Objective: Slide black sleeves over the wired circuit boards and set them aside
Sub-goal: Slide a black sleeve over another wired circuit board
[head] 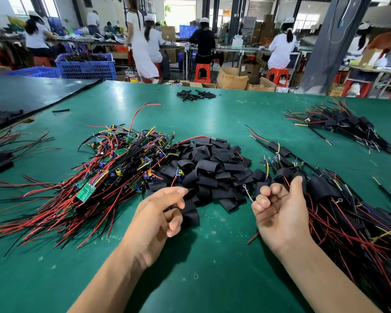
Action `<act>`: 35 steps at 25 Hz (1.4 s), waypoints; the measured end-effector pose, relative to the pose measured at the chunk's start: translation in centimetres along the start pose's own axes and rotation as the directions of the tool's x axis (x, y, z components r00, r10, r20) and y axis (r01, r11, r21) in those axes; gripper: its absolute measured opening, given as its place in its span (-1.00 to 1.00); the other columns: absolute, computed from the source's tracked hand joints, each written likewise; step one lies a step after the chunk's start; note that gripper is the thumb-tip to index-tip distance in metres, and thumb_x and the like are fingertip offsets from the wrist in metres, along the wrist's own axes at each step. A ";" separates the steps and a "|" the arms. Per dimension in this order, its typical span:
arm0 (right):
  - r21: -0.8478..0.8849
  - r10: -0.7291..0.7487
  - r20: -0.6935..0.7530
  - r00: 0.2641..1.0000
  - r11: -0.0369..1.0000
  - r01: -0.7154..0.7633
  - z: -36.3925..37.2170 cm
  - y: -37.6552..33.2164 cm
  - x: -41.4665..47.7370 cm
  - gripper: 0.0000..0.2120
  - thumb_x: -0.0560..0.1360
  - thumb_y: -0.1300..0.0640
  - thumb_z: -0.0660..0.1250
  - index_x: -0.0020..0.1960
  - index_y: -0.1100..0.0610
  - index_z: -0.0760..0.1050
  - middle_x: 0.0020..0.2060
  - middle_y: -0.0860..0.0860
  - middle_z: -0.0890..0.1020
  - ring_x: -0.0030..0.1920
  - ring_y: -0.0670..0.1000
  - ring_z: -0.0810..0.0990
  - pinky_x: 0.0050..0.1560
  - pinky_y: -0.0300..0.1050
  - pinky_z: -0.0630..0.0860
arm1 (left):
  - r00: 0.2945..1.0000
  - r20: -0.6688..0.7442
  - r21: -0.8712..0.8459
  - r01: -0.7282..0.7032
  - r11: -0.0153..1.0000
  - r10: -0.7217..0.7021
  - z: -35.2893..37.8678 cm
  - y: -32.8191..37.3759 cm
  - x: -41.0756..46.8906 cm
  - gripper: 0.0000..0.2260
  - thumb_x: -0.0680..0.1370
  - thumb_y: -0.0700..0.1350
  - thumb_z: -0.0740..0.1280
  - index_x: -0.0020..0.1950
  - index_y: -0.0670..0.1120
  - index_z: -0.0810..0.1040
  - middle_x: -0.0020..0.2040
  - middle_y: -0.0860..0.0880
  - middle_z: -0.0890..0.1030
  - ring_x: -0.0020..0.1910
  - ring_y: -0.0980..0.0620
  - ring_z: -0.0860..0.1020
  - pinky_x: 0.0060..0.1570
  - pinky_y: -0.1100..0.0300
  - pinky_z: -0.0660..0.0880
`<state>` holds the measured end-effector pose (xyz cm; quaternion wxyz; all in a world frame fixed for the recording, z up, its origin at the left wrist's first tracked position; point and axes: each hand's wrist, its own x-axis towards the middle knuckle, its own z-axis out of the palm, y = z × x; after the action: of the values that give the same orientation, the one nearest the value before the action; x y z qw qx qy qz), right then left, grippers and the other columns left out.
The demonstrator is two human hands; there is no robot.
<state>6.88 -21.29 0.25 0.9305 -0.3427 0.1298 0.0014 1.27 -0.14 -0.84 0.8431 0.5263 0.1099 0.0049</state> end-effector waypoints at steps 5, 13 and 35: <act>-0.370 -0.147 0.200 0.969 0.904 0.214 0.1 2.3 -0.6 -0.53 0.51 -0.20 0.25 -0.46 0.05 0.45 -0.48 0.09 0.55 -0.57 0.02 0.42 -0.53 -0.22 0.36 | 0.983 -0.161 -0.031 -0.100 0.995 0.094 -0.9 -0.1 0.8 -0.97 0.56 -0.25 0.34 -0.03 -0.19 0.56 -0.35 -0.02 0.45 -0.59 0.08 0.27 -0.58 0.32 0.16; -0.704 -0.018 0.554 0.832 0.524 0.480 -0.3 5.1 -2.4 -0.54 0.61 -0.12 0.25 -0.36 0.12 0.49 -0.40 0.05 0.62 -0.51 -0.01 0.45 -0.39 -0.26 0.39 | 0.865 -0.255 0.815 -0.048 0.577 0.432 -1.7 -0.8 1.3 -0.86 0.47 -0.07 0.50 -0.26 0.03 0.59 -0.51 0.05 0.52 -0.53 0.20 0.43 -0.41 0.40 0.37; -0.592 0.294 0.458 0.839 0.805 0.041 -0.4 4.0 -1.0 -0.81 0.42 0.09 0.51 0.00 0.13 0.71 -0.14 0.11 0.70 -0.15 0.07 0.66 -0.02 0.01 0.62 | 0.935 0.324 0.444 -0.012 0.896 -0.148 1.2 -1.3 -1.3 -0.76 0.41 0.02 0.57 -0.25 -0.08 0.59 -0.43 -0.01 0.44 -0.63 0.09 0.24 -0.57 0.35 0.09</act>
<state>5.42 -18.40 -2.35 0.7774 -0.5854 -0.1143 0.1997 0.08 -1.97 -1.25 0.7082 0.6908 -0.0245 -0.1435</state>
